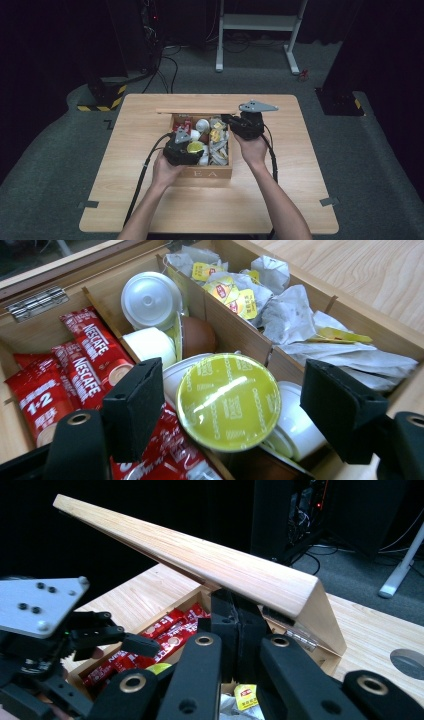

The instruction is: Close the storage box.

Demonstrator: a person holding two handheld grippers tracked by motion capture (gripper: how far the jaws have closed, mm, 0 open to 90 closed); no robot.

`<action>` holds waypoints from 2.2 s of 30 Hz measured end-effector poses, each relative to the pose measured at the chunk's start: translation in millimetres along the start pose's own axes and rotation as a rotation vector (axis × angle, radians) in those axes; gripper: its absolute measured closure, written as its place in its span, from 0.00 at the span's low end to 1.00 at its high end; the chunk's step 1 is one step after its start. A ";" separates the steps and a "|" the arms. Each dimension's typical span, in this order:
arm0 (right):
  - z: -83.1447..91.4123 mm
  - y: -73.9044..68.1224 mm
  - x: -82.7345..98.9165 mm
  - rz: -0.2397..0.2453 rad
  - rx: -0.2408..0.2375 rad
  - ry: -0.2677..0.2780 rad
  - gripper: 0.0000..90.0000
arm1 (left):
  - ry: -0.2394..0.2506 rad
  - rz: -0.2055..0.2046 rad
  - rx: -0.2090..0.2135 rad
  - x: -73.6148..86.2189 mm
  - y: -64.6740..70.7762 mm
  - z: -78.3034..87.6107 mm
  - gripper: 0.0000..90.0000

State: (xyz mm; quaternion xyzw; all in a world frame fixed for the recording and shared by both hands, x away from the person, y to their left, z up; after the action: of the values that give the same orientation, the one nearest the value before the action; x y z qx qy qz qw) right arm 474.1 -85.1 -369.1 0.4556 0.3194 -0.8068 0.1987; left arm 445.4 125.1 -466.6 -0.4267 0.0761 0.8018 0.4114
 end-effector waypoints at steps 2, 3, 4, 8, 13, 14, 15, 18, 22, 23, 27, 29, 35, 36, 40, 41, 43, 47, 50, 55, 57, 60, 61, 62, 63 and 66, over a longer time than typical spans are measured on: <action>0.0 0.3 -0.1 0.001 -0.003 0.000 0.99 | -0.021 -0.002 -0.010 -0.4 -0.6 -4.0 0.29; 0.0 0.3 -0.1 0.000 -0.003 0.000 0.99 | -0.026 -0.004 -0.013 -0.3 -1.0 -5.0 0.30; 0.0 0.2 -0.1 -0.001 -0.003 0.000 0.99 | -0.031 0.001 -0.008 -0.2 -0.3 -6.5 0.30; 0.1 0.1 0.2 -0.004 -0.005 0.001 0.99 | -0.041 -0.012 -0.011 -0.3 1.9 -9.7 0.32; 0.2 0.5 0.3 0.001 -0.010 -0.001 0.99 | -0.047 -0.027 -0.016 -0.7 5.9 -17.2 0.34; 0.2 0.5 0.4 -0.001 -0.009 -0.001 0.99 | -0.052 -0.027 -0.013 -0.8 7.3 -18.4 0.36; 0.2 0.3 0.3 -0.002 -0.008 -0.001 0.99 | -0.060 -0.039 -0.010 -0.8 8.2 -19.9 0.37; 0.2 0.3 0.3 -0.001 -0.007 0.000 0.99 | -0.083 -0.050 -0.002 0.4 10.9 -23.2 0.41; 0.1 0.6 0.2 0.003 -0.007 0.000 0.99 | -0.077 -0.033 -0.002 0.4 9.8 -23.2 0.43; 0.2 0.6 0.4 0.002 -0.008 -0.001 0.99 | -0.077 -0.031 -0.001 0.4 10.1 -23.2 0.43; 0.1 0.4 0.1 0.000 -0.006 0.001 0.99 | -0.059 -0.020 -0.002 1.0 10.3 -20.5 0.44; 0.0 0.5 0.2 -0.003 -0.010 0.003 0.99 | -0.053 -0.016 -0.003 1.1 9.2 -18.7 0.44; 0.4 0.6 0.4 -0.001 -0.010 -0.003 0.99 | -0.006 -0.013 0.000 -3.2 7.2 -9.1 0.44; 0.5 0.4 0.3 -0.001 -0.008 -0.004 0.99 | -0.001 -0.016 -0.003 -3.8 7.2 -7.1 0.44; 0.6 0.8 0.1 0.003 -0.010 -0.001 0.99 | 0.029 -0.003 0.004 -4.5 3.8 1.1 0.44; 0.6 0.8 0.0 0.005 -0.009 -0.002 0.99 | 0.036 0.003 0.007 -4.5 2.9 3.3 0.44; 0.6 1.0 0.2 0.004 -0.012 0.000 0.99 | 0.048 0.020 0.018 -4.4 1.6 6.6 0.44; 0.6 0.7 0.1 0.001 -0.009 -0.001 0.99 | 0.061 0.031 0.040 -4.0 -0.5 14.3 0.44; 0.6 1.1 0.1 0.001 -0.013 0.000 0.99 | 0.085 0.053 0.048 -2.9 -4.1 20.4 0.44; 0.7 1.1 0.4 0.001 -0.015 -0.001 0.99 | 0.101 0.088 0.047 1.7 -10.0 29.4 0.44; 0.6 0.9 0.2 -0.001 -0.013 -0.001 0.99 | 0.106 0.108 0.048 4.7 -11.3 33.2 0.44; 0.6 1.2 0.3 0.002 -0.015 0.000 0.99 | 0.120 0.129 0.041 9.2 -16.5 38.8 0.44; 0.6 1.0 0.1 0.004 -0.012 -0.001 0.99 | 0.127 0.139 0.041 10.8 -18.6 41.1 0.44; 0.5 1.0 0.0 0.005 -0.012 0.001 0.99 | 0.133 0.148 0.038 11.9 -19.9 42.8 0.44; 0.5 1.1 0.0 0.005 -0.013 0.000 0.99 | 0.141 0.160 0.036 13.9 -22.0 45.7 0.44; 0.8 0.9 0.6 0.001 -0.014 -0.001 0.99 | 0.141 0.167 0.030 18.2 -26.5 51.8 0.44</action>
State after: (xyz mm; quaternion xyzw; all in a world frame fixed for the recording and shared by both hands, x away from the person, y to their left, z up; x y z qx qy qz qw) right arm 473.8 -86.2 -369.6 0.4538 0.3246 -0.8048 0.2024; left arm 427.0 177.7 -441.8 -0.4681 0.1520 0.8000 0.3431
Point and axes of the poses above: each handheld gripper's, and its own axes: z roughly backward along the jaws, x roughly out of its underside, y roughly to its right, the point moved 3 cm from there along -z, roughly forward along the jaws, and after that the axes turned 14 degrees about -z, right-handed, at the moved point
